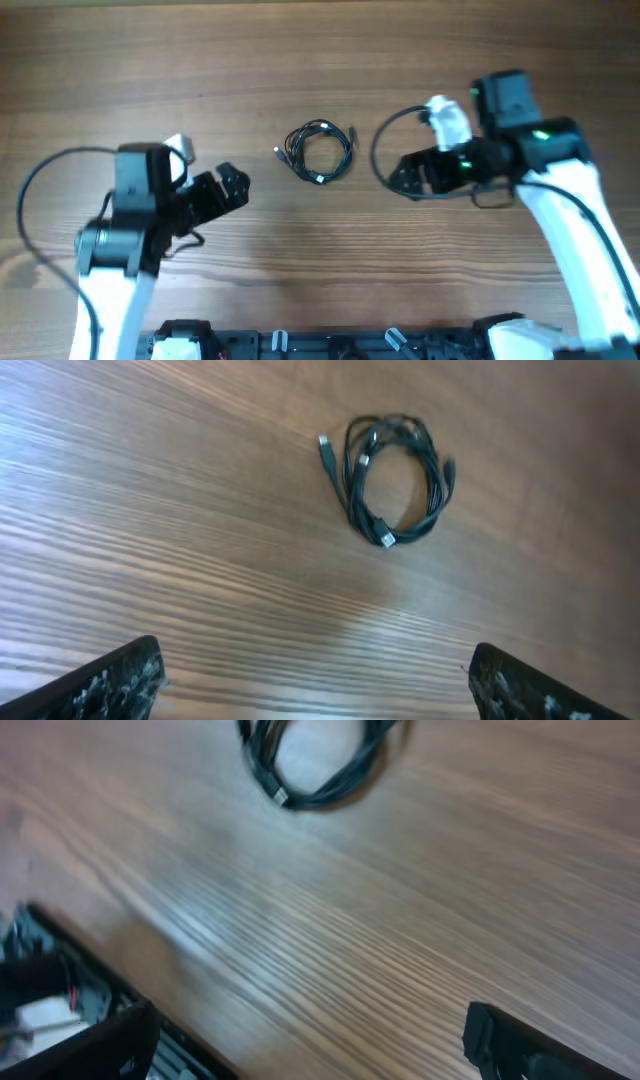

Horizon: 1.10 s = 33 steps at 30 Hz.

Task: Untangle cables
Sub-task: 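Move both grippers to the black cable bundle and grasp it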

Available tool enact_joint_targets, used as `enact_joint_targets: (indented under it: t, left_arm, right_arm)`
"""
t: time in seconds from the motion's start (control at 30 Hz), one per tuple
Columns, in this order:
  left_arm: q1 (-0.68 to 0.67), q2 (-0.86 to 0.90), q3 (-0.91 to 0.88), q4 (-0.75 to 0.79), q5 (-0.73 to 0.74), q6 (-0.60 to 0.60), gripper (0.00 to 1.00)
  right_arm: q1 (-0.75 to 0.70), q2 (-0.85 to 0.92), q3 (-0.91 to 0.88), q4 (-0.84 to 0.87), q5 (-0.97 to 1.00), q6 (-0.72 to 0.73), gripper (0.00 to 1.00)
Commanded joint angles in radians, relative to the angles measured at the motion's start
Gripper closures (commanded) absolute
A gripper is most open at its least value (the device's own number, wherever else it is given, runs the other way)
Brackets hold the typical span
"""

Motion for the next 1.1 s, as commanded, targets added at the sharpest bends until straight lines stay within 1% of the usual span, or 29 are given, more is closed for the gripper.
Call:
enact_joint_targets:
  t: [0.0,0.07,0.1,0.13,0.2,0.23,0.27,0.33,0.43,0.47,0.5,0.53,0.57,0.6,0.63,0.67,0.7,0.77,0.8,0.9,0.93,0.97,1.07]
  left_arm:
    - [0.004,0.151,0.168,-0.069,0.069,0.079,0.00]
    - [0.004,0.209,0.213,-0.078,0.069,0.080,0.00]
    - [0.004,0.215,0.213,-0.069,0.068,0.080,0.00]
    - [0.004,0.219,0.213,-0.063,0.068,0.080,0.00]
    - [0.004,0.219,0.213,-0.058,0.039,0.081,0.00]
    - [0.004,0.219,0.213,-0.066,0.010,0.081,0.00]
    - [0.004,0.219,0.213,-0.069,0.002,0.084,0.00]
    - [0.004,0.219,0.212,-0.069,0.000,0.105,0.00]
    - [0.004,0.219,0.212,-0.069,-0.051,0.106,0.00]
    - [0.004,0.219,0.212,-0.070,-0.057,0.106,0.00]
    - [0.004,0.219,0.212,-0.070,-0.060,0.106,0.00]
    - [0.004,0.219,0.211,-0.069,-0.060,0.106,0.00]
    - [0.004,0.219,0.211,-0.070,-0.060,0.106,0.00]
    - [0.004,0.219,0.210,-0.070,-0.060,0.106,0.00]
    - [0.004,0.219,0.210,-0.070,-0.060,0.106,0.00]
    - [0.004,0.219,0.210,-0.069,-0.060,0.106,0.00]
    - [0.004,0.219,0.210,-0.069,-0.060,0.106,0.00]
    - [0.004,0.219,0.210,-0.069,-0.060,0.106,0.00]
    - [0.004,0.219,0.210,-0.069,-0.060,0.106,0.00]
    - [0.004,0.219,0.209,-0.069,-0.060,0.106,0.00]
    - [0.004,0.219,0.209,-0.069,-0.060,0.106,0.00]
    - [0.004,0.219,0.209,-0.070,-0.060,0.106,0.00]
    - [0.004,0.219,0.209,-0.093,-0.060,0.106,0.00]
  right_arm:
    - [0.117,0.113,0.011,0.102,-0.027,-0.028,0.00]
    - [0.188,0.149,0.011,0.219,-0.027,-0.019,0.00]
    - [0.218,0.156,0.011,0.292,-0.027,0.014,0.00]
    - [0.248,0.163,0.011,0.404,-0.027,0.064,0.00]
    - [0.288,0.166,0.011,0.642,-0.027,0.209,0.00]
    - [0.294,0.171,0.008,0.736,-0.024,0.271,0.00]
    - [0.293,0.186,0.000,0.806,0.021,0.369,0.00]
    - [0.293,0.265,0.000,0.807,0.199,0.588,0.00]
    - [0.294,0.434,0.000,0.809,0.203,0.747,0.09]
    - [0.293,0.473,0.000,0.804,0.214,0.821,0.10]
    - [0.292,0.502,0.000,0.783,0.248,0.930,0.14]
    - [0.291,0.524,0.000,0.705,0.317,1.101,0.13]
    - [0.291,0.529,0.000,0.642,0.359,1.207,0.12]
    - [0.291,0.530,0.000,0.584,0.396,1.282,0.11]
    - [0.291,0.530,0.000,0.556,0.418,1.304,0.11]
    - [0.291,0.530,0.000,0.528,0.430,1.305,0.07]
    - [0.291,0.530,0.000,0.499,0.449,1.313,0.07]
    - [0.291,0.530,0.000,0.497,0.454,1.280,0.07]
    - [0.291,0.531,0.000,0.534,0.452,1.210,0.11]
    - [0.306,0.550,0.000,0.651,0.403,1.108,0.19]
    - [0.316,0.573,0.000,0.718,0.359,1.096,0.22]
    - [0.324,0.586,0.000,0.747,0.341,1.098,0.23]
    - [0.338,0.627,0.000,0.768,0.333,1.122,0.26]
